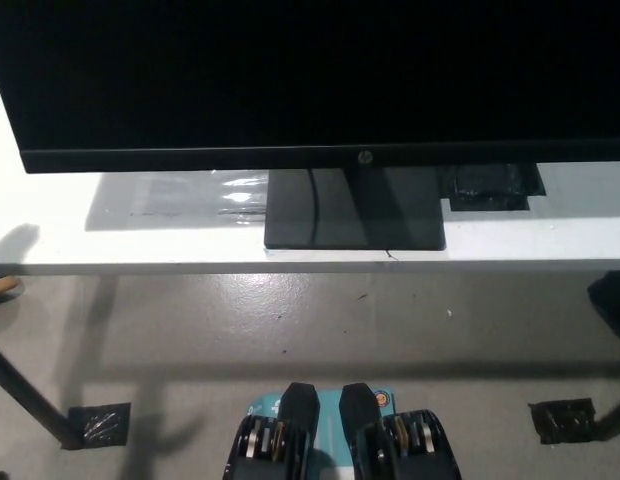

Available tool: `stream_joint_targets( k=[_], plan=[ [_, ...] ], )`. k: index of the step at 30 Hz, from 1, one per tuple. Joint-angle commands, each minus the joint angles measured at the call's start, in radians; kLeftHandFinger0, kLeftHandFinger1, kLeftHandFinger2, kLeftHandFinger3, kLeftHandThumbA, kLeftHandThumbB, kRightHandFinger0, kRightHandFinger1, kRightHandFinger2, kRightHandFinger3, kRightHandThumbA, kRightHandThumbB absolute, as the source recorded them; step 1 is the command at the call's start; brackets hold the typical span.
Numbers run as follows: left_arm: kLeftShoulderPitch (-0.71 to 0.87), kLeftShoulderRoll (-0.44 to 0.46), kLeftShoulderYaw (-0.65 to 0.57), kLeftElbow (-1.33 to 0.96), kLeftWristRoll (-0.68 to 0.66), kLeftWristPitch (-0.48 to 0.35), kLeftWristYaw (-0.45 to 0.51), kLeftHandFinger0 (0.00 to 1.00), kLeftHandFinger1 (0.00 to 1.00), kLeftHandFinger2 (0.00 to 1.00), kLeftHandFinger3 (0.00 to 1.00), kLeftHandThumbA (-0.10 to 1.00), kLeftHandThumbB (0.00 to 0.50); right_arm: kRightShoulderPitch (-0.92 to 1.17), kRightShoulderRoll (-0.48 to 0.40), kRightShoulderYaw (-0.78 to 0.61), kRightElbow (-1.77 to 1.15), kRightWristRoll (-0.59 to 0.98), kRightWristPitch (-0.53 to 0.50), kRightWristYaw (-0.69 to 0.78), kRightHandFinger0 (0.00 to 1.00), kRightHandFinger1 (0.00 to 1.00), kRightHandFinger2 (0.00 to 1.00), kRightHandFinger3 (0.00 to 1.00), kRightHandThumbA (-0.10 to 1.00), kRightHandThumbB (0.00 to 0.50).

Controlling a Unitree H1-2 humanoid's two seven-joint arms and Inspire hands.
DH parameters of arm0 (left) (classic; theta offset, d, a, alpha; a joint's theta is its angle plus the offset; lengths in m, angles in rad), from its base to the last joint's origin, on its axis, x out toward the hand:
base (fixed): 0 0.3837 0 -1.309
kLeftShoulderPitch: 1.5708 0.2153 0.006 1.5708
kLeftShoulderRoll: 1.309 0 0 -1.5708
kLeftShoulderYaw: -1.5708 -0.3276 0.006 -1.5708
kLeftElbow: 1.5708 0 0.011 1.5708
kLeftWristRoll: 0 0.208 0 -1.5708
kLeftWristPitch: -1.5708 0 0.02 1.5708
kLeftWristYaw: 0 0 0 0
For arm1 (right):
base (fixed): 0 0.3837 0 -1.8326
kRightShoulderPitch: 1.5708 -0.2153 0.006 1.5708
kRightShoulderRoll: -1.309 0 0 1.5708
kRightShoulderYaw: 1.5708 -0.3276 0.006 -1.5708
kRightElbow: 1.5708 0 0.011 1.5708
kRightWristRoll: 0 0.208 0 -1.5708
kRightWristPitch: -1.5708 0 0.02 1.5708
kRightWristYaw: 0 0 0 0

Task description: The monitor is placed at the center of the table and the robot uses both its hand to grab the left and right sides of the monitor to tilt the angle of the monitor downwards

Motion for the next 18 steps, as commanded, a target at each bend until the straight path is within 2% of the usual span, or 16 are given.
stream_joint_targets(
  k=[1, 5, 9, 10, 15, 18],
  plan=[
    [-0.047, 0.073, 0.004, -0.031, 0.031, -0.001, 0.005, 1.0, 1.0, 1.0, 1.0, 0.9, 0.368, -0.191, -0.094, -0.045, 0.1, 0.279, 0.256, 0.357, 1.0, 1.0, 1.0, 1.0, 0.83, 0.5],
    [-0.041, 0.076, 0.002, -0.037, 0.043, 0.001, 0.007, 1.0, 1.0, 1.0, 1.0, 0.93, 0.376, -0.253, -0.091, -0.032, 0.199, 0.251, 0.26, 0.405, 1.0, 1.0, 1.0, 1.0, 0.86, 0.5],
    [-0.039, 0.074, 0.001, -0.046, 0.038, 0.005, 0.005, 1.0, 1.0, 1.0, 1.0, 0.93, 0.388, -0.302, -0.092, -0.027, 0.268, 0.241, 0.291, 0.43, 1.0, 1.0, 1.0, 1.0, 0.83, 0.5],
    [-0.038, 0.076, 0.002, -0.047, 0.038, 0.004, 0.004, 1.0, 1.0, 1.0, 1.0, 0.93, 0.381, -0.313, -0.092, -0.022, 0.284, 0.231, 0.283, 0.437, 1.0, 1.0, 1.0, 1.0, 0.85, 0.5],
    [-0.038, 0.078, 0.0, -0.046, 0.025, -0.003, -0.003, 1.0, 1.0, 1.0, 1.0, 0.91, 0.365, -0.361, -0.091, -0.007, 0.357, 0.194, 0.278, 0.44, 1.0, 1.0, 1.0, 1.0, 0.84, 0.5],
    [-0.036, 0.079, -0.002, -0.056, 0.021, 0.008, -0.004, 1.0, 1.0, 1.0, 1.0, 0.91, 0.389, -0.384, -0.089, 0.0, 0.398, 0.176, 0.276, 0.452, 1.0, 1.0, 1.0, 1.0, 0.83, 0.5]
  ],
)
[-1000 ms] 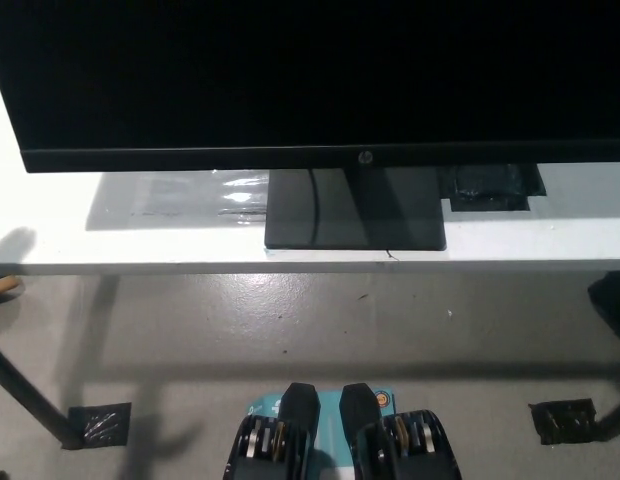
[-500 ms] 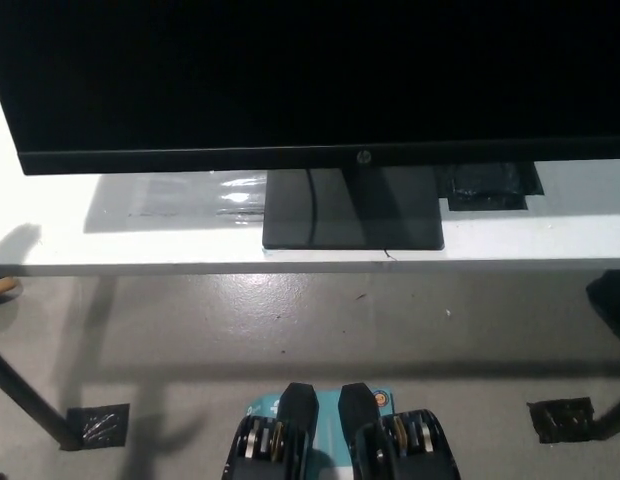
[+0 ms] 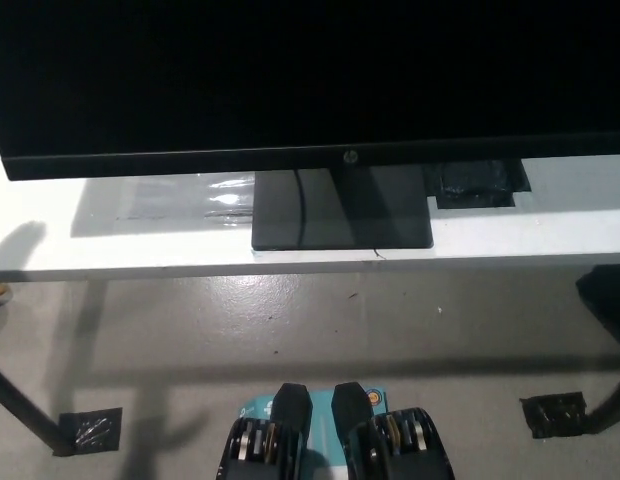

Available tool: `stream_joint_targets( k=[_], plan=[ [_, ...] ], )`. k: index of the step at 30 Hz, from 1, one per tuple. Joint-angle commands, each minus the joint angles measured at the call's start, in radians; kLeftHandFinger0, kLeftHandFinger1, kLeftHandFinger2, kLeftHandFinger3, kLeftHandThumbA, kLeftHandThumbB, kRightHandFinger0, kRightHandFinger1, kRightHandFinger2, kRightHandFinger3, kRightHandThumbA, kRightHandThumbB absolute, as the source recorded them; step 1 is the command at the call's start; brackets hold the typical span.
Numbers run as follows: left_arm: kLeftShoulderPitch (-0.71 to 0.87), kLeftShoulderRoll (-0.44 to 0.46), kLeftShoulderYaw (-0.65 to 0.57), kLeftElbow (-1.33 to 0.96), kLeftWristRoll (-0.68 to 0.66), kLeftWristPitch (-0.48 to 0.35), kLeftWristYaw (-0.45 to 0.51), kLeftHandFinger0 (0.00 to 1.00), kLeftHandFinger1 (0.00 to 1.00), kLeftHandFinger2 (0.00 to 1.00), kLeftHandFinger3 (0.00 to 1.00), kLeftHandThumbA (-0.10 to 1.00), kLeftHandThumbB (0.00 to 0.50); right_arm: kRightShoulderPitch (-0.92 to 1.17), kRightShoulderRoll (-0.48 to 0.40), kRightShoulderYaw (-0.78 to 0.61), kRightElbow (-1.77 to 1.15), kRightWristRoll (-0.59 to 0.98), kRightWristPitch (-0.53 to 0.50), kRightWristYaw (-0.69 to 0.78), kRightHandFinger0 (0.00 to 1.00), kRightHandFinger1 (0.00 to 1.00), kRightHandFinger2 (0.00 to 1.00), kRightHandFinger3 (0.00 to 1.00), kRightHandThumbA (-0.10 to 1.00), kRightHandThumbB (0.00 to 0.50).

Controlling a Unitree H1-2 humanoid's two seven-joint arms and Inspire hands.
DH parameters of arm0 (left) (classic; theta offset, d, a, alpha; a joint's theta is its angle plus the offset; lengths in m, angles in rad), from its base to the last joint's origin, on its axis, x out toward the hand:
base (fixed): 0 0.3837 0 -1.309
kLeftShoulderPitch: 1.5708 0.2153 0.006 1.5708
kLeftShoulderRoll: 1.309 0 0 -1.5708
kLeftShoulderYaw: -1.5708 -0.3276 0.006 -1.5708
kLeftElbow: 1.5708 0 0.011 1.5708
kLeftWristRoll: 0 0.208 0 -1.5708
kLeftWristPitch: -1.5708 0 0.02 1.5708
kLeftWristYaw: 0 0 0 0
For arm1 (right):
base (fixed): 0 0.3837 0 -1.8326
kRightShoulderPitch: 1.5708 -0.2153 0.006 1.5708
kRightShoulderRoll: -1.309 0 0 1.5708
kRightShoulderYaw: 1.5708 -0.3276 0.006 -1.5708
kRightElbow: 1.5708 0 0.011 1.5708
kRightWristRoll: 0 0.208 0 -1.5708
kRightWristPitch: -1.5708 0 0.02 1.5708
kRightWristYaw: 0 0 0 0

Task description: The monitor is placed at the center of the table and the robot uses both its hand to grab the left and right sides of the monitor to tilt the angle of the monitor downwards

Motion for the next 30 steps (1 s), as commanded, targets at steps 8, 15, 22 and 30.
stream_joint_targets(
  k=[8, 15, 22, 30],
  plan=[
    [-0.033, 0.072, -0.001, -0.062, 0.046, 0.026, 0.006, 1.0, 1.0, 1.0, 1.0, 0.98, 0.407, -0.161, -0.01, 0.029, 0.112, -0.024, 0.046, 0.184, 1.0, 1.0, 1.0, 1.0, 0.77, 0.5],
    [-0.032, 0.065, -0.008, -0.057, 0.008, 0.021, -0.008, 1.0, 1.0, 1.0, 1.0, 0.91, 0.397, -0.124, -0.025, 0.03, 0.098, -0.057, -0.006, 0.155, 1.0, 1.0, 1.0, 1.0, 0.77, 0.5],
    [-0.027, 0.07, -0.007, -0.043, 0.021, 0.001, -0.004, 1.0, 1.0, 1.0, 1.0, 0.93, 0.395, -0.085, -0.08, 0.05, 0.121, -0.129, -0.127, 0.12, 1.0, 1.0, 1.0, 1.0, 0.86, 0.408],
    [-0.009, 0.064, -0.008, -0.039, 0.028, -0.007, -0.002, 1.0, 1.0, 1.0, 1.0, 0.95, 0.408, -0.074, -0.112, 0.038, 0.221, -0.16, -0.201, 0.123, 1.0, 1.0, 1.0, 1.0, 0.85, 0.413]
  ],
)
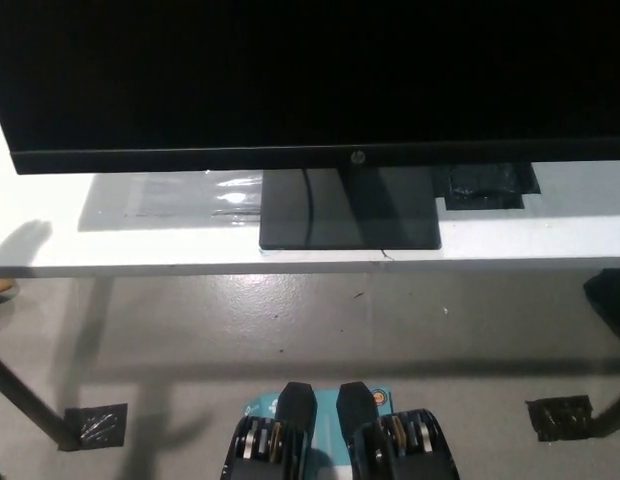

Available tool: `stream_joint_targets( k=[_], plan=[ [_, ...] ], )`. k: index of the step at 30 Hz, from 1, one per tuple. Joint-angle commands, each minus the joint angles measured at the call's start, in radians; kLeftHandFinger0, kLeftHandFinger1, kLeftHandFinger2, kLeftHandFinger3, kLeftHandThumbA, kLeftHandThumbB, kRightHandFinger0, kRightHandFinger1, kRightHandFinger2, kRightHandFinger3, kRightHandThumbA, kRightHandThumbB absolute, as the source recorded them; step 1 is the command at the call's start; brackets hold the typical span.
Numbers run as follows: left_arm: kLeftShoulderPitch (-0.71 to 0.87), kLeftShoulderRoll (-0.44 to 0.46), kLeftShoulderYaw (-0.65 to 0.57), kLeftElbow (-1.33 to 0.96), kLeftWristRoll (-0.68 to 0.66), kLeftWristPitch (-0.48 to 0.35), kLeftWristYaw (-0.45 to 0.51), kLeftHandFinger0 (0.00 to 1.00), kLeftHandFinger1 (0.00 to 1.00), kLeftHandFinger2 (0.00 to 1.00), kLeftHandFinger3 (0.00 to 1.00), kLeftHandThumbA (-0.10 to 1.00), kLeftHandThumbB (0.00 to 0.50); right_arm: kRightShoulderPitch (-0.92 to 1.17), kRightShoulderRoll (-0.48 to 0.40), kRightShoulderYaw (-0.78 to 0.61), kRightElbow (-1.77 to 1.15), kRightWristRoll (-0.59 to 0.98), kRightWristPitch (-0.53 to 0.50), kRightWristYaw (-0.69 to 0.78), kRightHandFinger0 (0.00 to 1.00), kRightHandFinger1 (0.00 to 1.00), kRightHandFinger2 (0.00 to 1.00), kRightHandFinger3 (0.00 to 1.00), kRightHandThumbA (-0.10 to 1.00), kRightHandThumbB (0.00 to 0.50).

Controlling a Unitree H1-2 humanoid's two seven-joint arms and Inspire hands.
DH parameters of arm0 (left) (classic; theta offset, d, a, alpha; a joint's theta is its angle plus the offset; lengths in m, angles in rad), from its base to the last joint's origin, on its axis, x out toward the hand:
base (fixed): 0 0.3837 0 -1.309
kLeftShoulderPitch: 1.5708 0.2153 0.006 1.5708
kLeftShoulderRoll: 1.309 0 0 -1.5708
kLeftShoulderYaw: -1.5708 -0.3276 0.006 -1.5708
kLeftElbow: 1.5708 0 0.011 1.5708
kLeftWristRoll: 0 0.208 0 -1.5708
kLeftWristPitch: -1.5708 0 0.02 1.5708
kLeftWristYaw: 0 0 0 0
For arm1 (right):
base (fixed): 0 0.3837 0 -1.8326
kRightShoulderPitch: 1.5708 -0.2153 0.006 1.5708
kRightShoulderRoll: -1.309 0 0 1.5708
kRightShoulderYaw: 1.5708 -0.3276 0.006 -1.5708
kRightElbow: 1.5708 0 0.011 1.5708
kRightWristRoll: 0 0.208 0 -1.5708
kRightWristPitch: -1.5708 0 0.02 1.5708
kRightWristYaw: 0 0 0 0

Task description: The monitor is placed at the center of the table and the robot uses both its hand to grab the left and right sides of the monitor to tilt the angle of the monitor downwards

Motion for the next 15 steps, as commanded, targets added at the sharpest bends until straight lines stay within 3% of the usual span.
stream_joint_targets(
  k=[1, 3, 7, 10, 12, 15],
  plan=[
    [-0.011, 0.045, 0.004, -0.013, 0.011, -0.027, 0.002, 1.0, 1.0, 1.0, 1.0, 0.95, 0.409, -0.028, -0.062, -0.018, 0.03, -0.03, -0.103, 0.039, 1.0, 1.0, 1.0, 1.0, 0.84, 0.445],
    [-0.011, 0.049, 0.006, -0.013, 0.01, -0.023, 0.001, 1.0, 1.0, 1.0, 1.0, 0.96, 0.417, -0.029, -0.066, -0.024, 0.04, -0.038, -0.119, 0.027, 1.0, 1.0, 1.0, 1.0, 0.87, 0.412],
    [-0.008, 0.049, 0.001, -0.02, -0.01, -0.004, -0.012, 1.0, 1.0, 1.0, 1.0, 0.93, 0.421, -0.01, -0.069, -0.042, 0.03, -0.036, -0.106, 0.019, 1.0, 1.0, 1.0, 1.0, 0.83, 0.444],
    [-0.007, 0.05, -0.003, -0.015, 0.027, -0.015, -0.003, 1.0, 1.0, 1.0, 1.0, 0.97, 0.394, -0.006, -0.054, -0.045, 0.017, -0.035, -0.099, 0.029, 1.0, 1.0, 1.0, 1.0, 0.83, 0.468],
    [-0.004, 0.047, -0.005, -0.015, 0.03, -0.018, -0.003, 1.0, 1.0, 1.0, 1.0, 0.98, 0.402, -0.008, -0.045, -0.045, 0.01, -0.039, -0.095, 0.027, 1.0, 1.0, 1.0, 1.0, 0.82, 0.483],
    [-0.005, 0.048, -0.008, -0.013, 0.027, -0.019, -0.005, 1.0, 1.0, 1.0, 1.0, 0.97, 0.406, -0.025, -0.037, -0.049, 0.021, -0.032, -0.08, 0.046, 1.0, 1.0, 1.0, 1.0, 0.79, 0.481]
  ],
)
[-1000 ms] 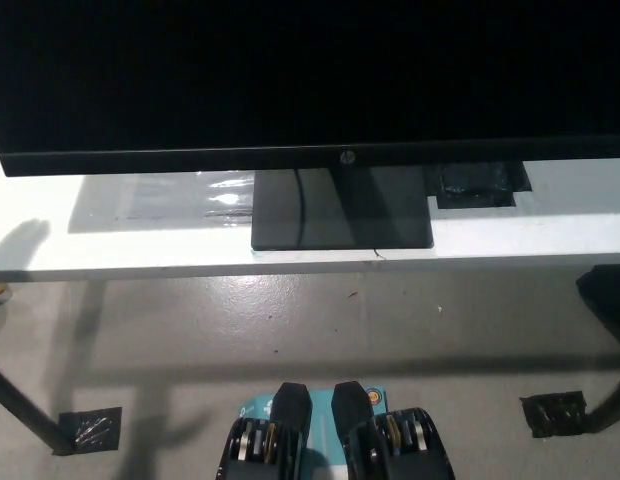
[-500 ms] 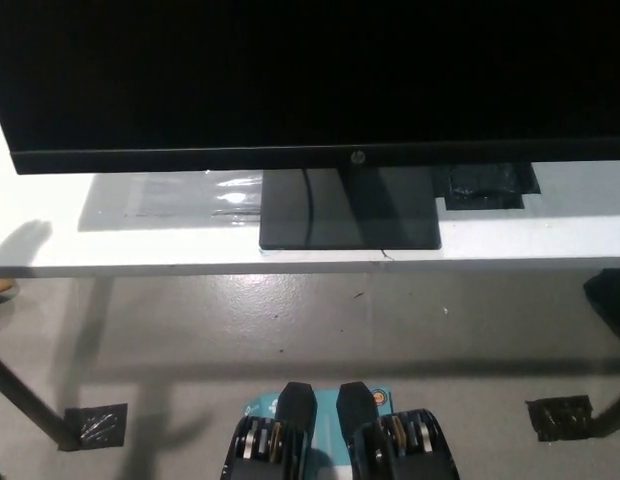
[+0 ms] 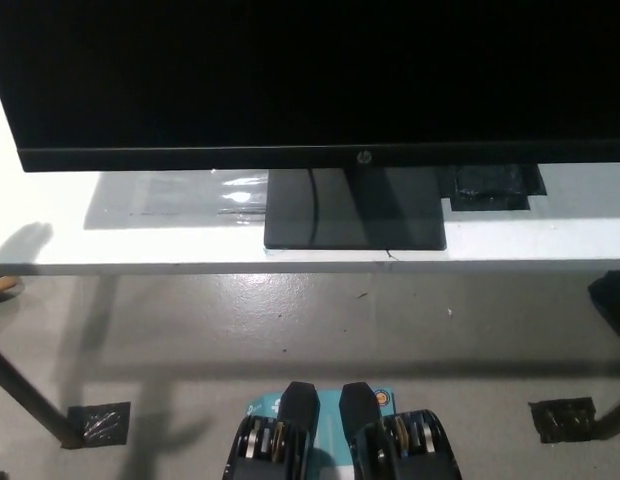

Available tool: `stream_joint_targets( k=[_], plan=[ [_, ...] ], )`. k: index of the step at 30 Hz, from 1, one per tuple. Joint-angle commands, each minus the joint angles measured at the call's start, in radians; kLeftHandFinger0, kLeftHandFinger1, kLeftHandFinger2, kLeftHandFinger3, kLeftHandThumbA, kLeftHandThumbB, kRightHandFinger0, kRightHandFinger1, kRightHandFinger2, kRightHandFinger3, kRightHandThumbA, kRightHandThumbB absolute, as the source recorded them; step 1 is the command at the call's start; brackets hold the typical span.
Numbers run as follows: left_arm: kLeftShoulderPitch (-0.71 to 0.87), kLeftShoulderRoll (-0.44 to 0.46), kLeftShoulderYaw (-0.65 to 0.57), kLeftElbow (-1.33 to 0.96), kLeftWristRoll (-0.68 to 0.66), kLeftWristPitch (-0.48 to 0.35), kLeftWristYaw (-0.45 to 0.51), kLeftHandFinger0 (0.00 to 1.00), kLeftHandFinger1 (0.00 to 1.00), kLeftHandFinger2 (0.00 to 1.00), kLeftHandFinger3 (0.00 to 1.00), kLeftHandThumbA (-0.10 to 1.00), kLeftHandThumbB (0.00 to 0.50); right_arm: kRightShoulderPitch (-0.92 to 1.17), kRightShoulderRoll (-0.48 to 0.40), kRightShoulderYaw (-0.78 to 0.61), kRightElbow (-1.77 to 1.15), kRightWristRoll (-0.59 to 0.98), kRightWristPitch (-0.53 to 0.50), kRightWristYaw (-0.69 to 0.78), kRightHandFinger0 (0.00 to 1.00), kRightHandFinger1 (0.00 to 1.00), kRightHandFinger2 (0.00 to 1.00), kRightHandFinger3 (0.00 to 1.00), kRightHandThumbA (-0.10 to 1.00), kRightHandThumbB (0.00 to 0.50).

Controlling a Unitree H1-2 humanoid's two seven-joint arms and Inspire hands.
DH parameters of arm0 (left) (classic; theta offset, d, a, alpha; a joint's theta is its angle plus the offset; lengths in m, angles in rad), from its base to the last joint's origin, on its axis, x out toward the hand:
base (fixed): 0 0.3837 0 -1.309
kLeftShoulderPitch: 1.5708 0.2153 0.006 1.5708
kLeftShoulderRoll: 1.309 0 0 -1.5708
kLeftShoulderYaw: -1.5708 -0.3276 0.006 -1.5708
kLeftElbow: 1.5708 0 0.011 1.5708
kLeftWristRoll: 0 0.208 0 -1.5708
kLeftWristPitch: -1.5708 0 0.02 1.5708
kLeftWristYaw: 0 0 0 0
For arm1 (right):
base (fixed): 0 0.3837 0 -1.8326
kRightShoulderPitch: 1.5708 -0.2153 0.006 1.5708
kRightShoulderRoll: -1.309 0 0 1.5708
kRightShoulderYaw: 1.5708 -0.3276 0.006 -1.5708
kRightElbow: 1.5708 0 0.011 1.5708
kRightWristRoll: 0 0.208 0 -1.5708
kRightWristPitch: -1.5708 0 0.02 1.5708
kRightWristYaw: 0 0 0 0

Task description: The monitor is placed at the center of the table and the robot uses both its hand to grab the left and right sides of the monitor to tilt the angle of the monitor downwards

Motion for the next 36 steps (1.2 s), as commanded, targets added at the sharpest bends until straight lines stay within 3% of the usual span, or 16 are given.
stream_joint_targets(
  k=[1, 4, 6, 8, 13, 15, 25, 29, 34, 36],
  plan=[
    [-0.014, 0.047, 0.0, -0.017, 0.017, -0.015, -0.001, 1.0, 1.0, 1.0, 1.0, 0.97, 0.408, -0.053, -0.019, -0.022, -0.022, 0.008, -0.01, 0.03, 1.0, 1.0, 1.0, 1.0, 0.77, 0.463],
    [-0.017, 0.049, -0.005, -0.021, 0.0, -0.001, -0.01, 1.0, 1.0, 1.0, 1.0, 0.96, 0.415, -0.056, -0.015, -0.005, -0.039, -0.019, -0.038, 0.018, 1.0, 1.0, 1.0, 1.0, 0.8, 0.44],
    [-0.016, 0.049, -0.004, -0.024, 0.005, 0.005, -0.007, 1.0, 1.0, 1.0, 1.0, 0.96, 0.42, -0.065, -0.01, 0.001, -0.043, -0.024, -0.036, 0.022, 1.0, 1.0, 1.0, 1.0, 0.82, 0.482],
    [-0.014, 0.05, -0.004, -0.029, 0.011, 0.004, -0.005, 1.0, 1.0, 1.0, 1.0, 0.97, 0.417, -0.074, -0.006, 0.011, -0.052, -0.04, -0.046, 0.017, 1.0, 1.0, 1.0, 1.0, 0.85, 0.469],
    [-0.012, 0.053, -0.006, -0.033, -0.004, 0.018, -0.017, 1.0, 1.0, 1.0, 1.0, 0.97, 0.428, -0.103, -0.005, 0.038, -0.05, -0.064, -0.037, 0.04, 1.0, 1.0, 1.0, 1.0, 0.87, 0.5],
    [-0.01, 0.053, -0.006, -0.034, -0.01, 0.024, -0.02, 1.0, 1.0, 1.0, 1.0, 0.96, 0.439, -0.111, -0.003, 0.039, -0.064, -0.05, 0.016, 0.062, 1.0, 1.0, 1.0, 1.0, 0.83, 0.5],
    [-0.013, 0.05, -0.009, -0.023, -0.01, 0.016, -0.028, 1.0, 1.0, 1.0, 1.0, 0.95, 0.434, -0.187, 0.013, 0.113, -0.047, -0.122, 0.0, 0.06, 1.0, 1.0, 1.0, 1.0, 0.83, 0.5],
    [-0.016, 0.052, -0.015, -0.019, 0.006, 0.01, -0.024, 1.0, 1.0, 1.0, 1.0, 0.96, 0.418, -0.218, 0.023, 0.133, -0.032, -0.136, 0.024, 0.066, 1.0, 1.0, 1.0, 1.0, 0.78, 0.5],
    [-0.03, 0.059, -0.027, -0.018, 0.002, 0.035, -0.034, 1.0, 1.0, 1.0, 1.0, 0.97, 0.449, -0.268, 0.036, 0.151, 0.048, -0.164, 0.01, 0.071, 1.0, 1.0, 1.0, 1.0, 0.73, 0.5],
    [-0.04, 0.066, -0.037, -0.007, 0.006, 0.035, -0.04, 1.0, 1.0, 1.0, 1.0, 0.97, 0.433, -0.277, 0.038, 0.161, 0.061, -0.176, 0.003, 0.066, 1.0, 1.0, 1.0, 1.0, 0.73, 0.5]
  ],
)
